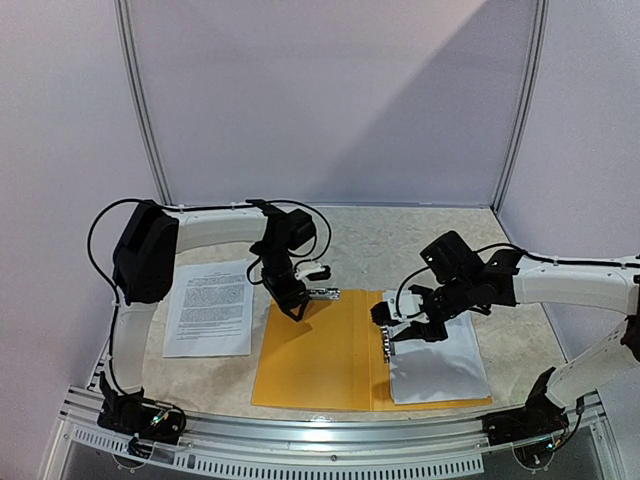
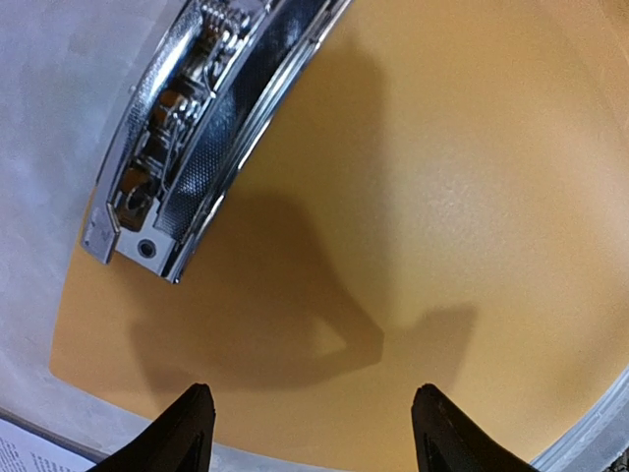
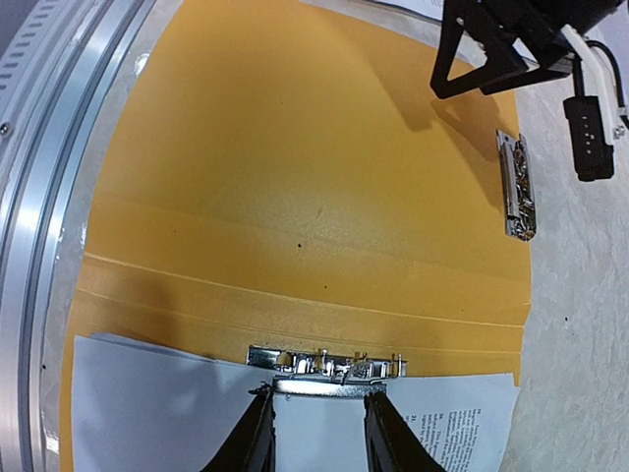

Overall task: Put the files into the folder
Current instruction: Clamp the file in the folder with some files.

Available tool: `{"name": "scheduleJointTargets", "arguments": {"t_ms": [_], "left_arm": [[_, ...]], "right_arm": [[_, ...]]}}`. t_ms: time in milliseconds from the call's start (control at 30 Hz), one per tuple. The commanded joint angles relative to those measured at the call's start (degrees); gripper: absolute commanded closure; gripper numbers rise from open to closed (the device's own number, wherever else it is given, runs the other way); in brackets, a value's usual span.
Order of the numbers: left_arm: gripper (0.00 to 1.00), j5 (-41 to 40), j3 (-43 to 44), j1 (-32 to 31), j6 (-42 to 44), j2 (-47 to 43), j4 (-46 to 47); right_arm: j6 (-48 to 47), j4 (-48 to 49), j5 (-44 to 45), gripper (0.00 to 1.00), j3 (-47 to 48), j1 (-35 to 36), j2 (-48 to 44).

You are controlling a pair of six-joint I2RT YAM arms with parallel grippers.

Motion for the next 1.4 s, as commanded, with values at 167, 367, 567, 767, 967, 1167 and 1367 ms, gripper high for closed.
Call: {"name": "scheduleJointTargets", "arguments": {"t_ms": [167, 367, 567, 767, 967, 1167, 1367], "left_arm": [[0.29, -0.8, -3.1, 0.9, 0.1, -2.1, 2.6], [0.29, -0.5, -3.7, 0.9, -0.2, -1.8, 2.6], [0.29, -0.2, -4.3, 0.9, -0.4, -1.6, 2.7], [0.29, 0.1, -4.5, 0.9, -0.6, -1.6, 2.8], [0.29, 0.6, -4.5, 0.9, -0.5, -1.6, 2.7], [0.29, 0.9, -4.7, 0.9, -0.3, -1.5, 2.6], [0.29, 1.6, -4.7, 0.9, -0.3, -1.1, 2.4]], "right_arm": [[8.0, 2.3, 0.9, 0.76, 0.6, 0.4, -2.1], [7.8, 1.5, 0.8, 0.78, 2.2, 0.9, 1.6], [6.4, 0.2, 1.3, 0.78, 2.1, 3.0, 3.1], [6.8, -0.1, 2.0, 0.79, 2.1, 3.1, 2.9], [7.4, 1.7, 4.5, 0.79, 2.7, 3.1, 4.8], [7.9, 2.7, 5.0, 0.79, 2.7, 3.1, 5.7], [8.2, 2.6, 6.2, 0.79, 2.6, 3.1, 6.2]]}}
